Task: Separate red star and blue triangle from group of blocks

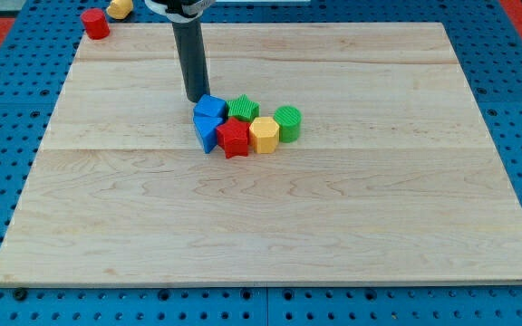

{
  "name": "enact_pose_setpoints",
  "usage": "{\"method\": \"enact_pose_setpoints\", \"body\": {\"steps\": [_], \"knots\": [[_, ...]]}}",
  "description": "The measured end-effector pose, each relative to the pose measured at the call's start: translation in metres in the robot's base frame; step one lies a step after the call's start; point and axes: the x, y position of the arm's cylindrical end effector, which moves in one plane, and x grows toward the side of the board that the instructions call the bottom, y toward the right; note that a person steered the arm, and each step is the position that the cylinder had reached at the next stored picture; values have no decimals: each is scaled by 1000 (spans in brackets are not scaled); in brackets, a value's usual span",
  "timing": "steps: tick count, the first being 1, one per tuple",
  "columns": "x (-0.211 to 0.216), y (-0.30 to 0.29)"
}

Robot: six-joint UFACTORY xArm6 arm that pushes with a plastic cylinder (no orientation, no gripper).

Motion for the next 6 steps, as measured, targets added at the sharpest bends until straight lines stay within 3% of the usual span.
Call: {"method": "enact_pose_setpoints", "body": {"steps": [2, 3, 4, 6], "knots": [[1, 6], [-43, 4], [-63, 42], [-39, 199]]}}
